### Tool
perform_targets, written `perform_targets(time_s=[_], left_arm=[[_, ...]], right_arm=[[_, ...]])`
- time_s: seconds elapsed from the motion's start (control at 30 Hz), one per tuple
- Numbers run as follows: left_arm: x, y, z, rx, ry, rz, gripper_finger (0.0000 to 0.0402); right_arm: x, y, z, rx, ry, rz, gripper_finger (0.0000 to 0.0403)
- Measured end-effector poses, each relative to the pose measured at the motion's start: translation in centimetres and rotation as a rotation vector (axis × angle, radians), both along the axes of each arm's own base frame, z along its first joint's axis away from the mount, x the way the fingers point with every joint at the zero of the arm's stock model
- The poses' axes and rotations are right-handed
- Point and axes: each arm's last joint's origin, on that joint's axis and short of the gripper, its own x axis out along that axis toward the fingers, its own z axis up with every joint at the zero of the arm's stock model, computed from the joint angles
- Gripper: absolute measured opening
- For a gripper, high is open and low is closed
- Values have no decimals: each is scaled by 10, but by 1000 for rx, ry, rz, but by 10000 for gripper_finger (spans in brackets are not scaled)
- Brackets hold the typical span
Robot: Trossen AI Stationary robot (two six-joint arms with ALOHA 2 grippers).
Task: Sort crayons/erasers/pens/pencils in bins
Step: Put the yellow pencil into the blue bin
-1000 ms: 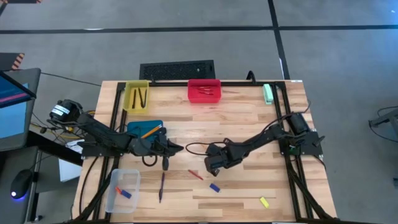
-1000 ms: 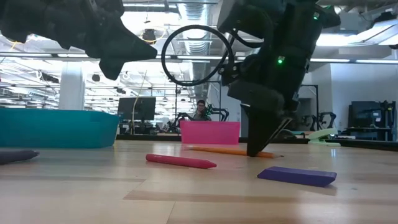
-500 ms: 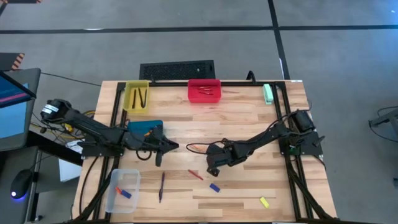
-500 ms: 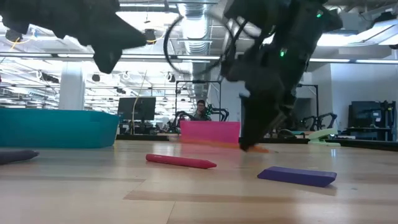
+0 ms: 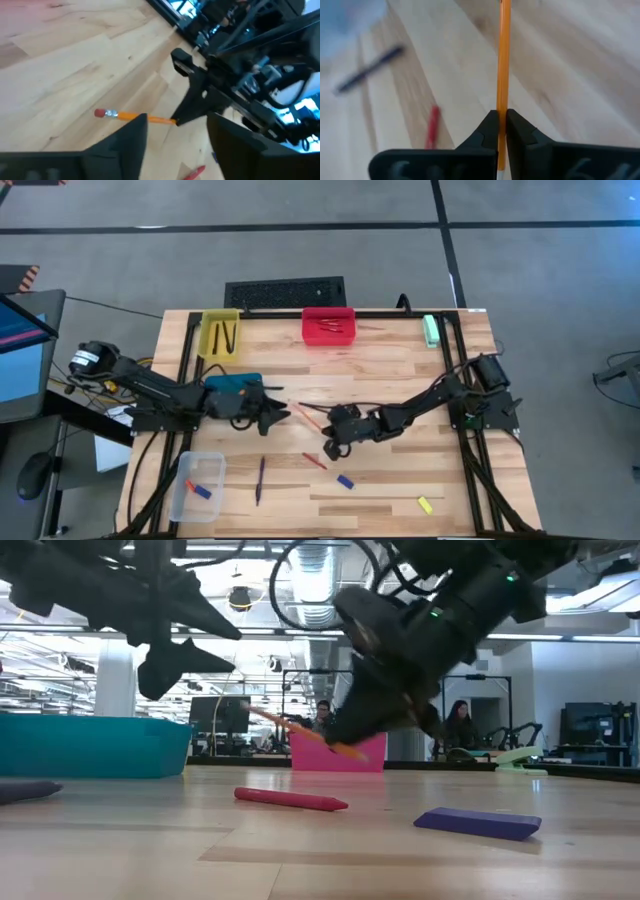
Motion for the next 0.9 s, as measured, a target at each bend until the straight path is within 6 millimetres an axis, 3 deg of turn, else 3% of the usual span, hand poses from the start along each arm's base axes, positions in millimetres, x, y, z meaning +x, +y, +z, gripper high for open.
perform_targets(time_s=[0.13, 0.3, 0.67, 0.9], left_arm=[[1, 4, 0, -11, -8, 50, 243], [1, 6, 1, -14, -16, 60, 266], [3, 8, 10, 43, -98, 116, 266], [5, 7, 18, 128, -168, 95, 224]], right_arm=[[8, -7, 8, 3, -104, -20, 25], [14, -13, 16, -31, -191, -53, 28], [20, -10, 30, -55, -337, -23, 27], [20, -6, 31, -78, -347, 2, 25]])
